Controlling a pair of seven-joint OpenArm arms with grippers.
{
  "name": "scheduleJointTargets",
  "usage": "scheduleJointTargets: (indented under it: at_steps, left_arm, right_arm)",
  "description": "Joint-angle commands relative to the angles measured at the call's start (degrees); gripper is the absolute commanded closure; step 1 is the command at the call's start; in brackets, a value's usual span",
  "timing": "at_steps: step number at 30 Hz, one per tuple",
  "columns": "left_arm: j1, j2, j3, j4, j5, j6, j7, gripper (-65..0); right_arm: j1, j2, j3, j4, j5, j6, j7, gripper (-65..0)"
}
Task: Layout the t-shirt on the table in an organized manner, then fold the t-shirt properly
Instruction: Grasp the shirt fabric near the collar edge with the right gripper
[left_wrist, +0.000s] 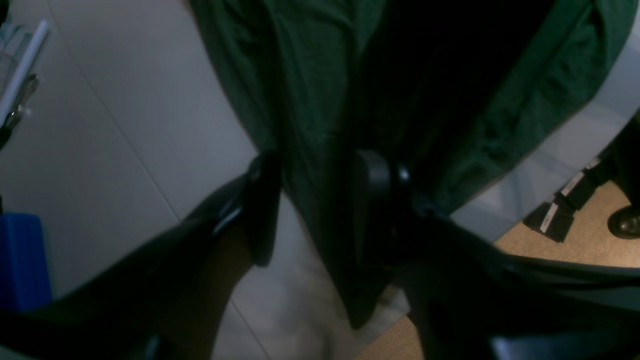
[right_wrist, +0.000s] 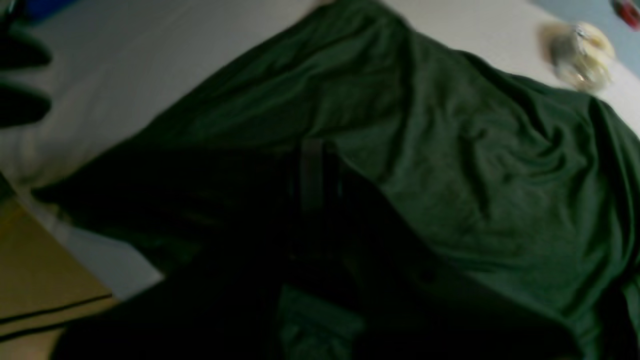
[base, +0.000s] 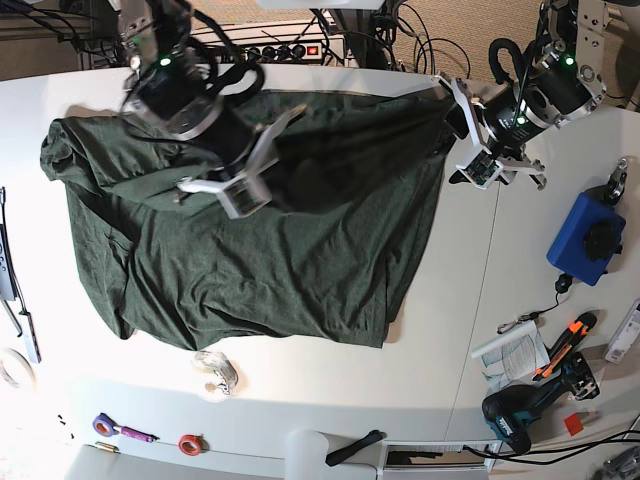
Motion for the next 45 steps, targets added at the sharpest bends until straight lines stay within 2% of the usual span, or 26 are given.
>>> scheduleJointTargets:
  at_steps: [1, 6, 13, 17, 18, 24, 25, 27, 28, 29, 33, 38, 42, 45]
  left_arm:
    - [-0.2, -0.4, -0.2, 0.8, -0.4, 0.0, -1.2, -25.1]
    - [-0.1, -0.4, -0.2, 0.8, -0.4, 0.0, -1.2, -25.1]
    - [-0.1, -0.4, -0.2, 0.8, -0.4, 0.0, -1.2, -25.1]
    - [-0.2, -0.4, -0.2, 0.8, -0.4, 0.0, -1.2, -25.1]
    - [-0.2, -0.4, -0.2, 0.8, -0.4, 0.0, -1.2, -25.1]
    - [-0.2, -0.4, -0.2, 0.8, -0.4, 0.0, -1.3, -25.1]
    - [-0.1, -0.3, -0.2, 0.8, -0.4, 0.0, -1.2, -25.1]
    - [-0.2, 0.3, -0.2, 0.8, -0.4, 0.0, -1.2, -25.1]
    - [-0.2, 0.5, -0.2, 0.8, -0.4, 0.0, -1.2, -25.1]
    - [-0.1, 0.5, -0.2, 0.8, -0.4, 0.0, -1.2, -25.1]
    - [-0.2, 0.5, -0.2, 0.8, -0.4, 0.0, -1.3, -25.1]
    - [-0.2, 0.5, -0.2, 0.8, -0.4, 0.0, -1.3, -25.1]
    - [-0.2, 0.5, -0.2, 0.8, -0.4, 0.0, -1.3, -25.1]
    - [-0.2, 0.5, -0.2, 0.8, -0.4, 0.0, -1.3, -25.1]
  right_arm:
    - [0.3, 0.3, -1.6, 0.9, -0.9, -0.2, 1.4, 0.0]
    - [0.3, 0.3, -9.0, 0.9, -7.7, -0.8, 1.5, 0.0]
    - [0.3, 0.3, -13.9, -5.5, -10.4, -0.8, 5.0, 0.0]
    - [0.3, 0.3, -14.2, -6.3, -10.2, -0.6, 5.2, -19.0]
    - [0.4, 0.2, -14.2, -6.3, -9.9, -0.5, 5.4, -20.2]
    - [1.5, -1.3, -14.1, -6.3, -8.3, -0.5, 8.3, -20.1]
    - [2.1, -1.7, -14.0, -6.4, -9.9, -2.1, 7.8, -20.1]
    - [3.3, -2.2, -12.9, -6.5, -13.4, -10.5, 6.1, -20.1]
    - [3.9, -2.8, -11.8, -6.9, -14.5, -13.2, 5.2, -20.1]
    - [4.3, -3.7, -10.4, -7.6, -15.0, -13.8, 4.4, -20.1]
    - [4.3, -7.5, -5.1, -13.5, -12.5, -12.0, 3.8, -20.1]
    - [4.3, -8.6, -3.9, -21.1, -9.7, -8.9, 1.8, -20.1]
    - [4.2, -8.6, -4.9, -22.1, -12.3, -9.3, 0.2, -20.1]
    - [4.1, -8.6, -4.8, -22.1, -15.0, -11.8, 0.2, -20.1]
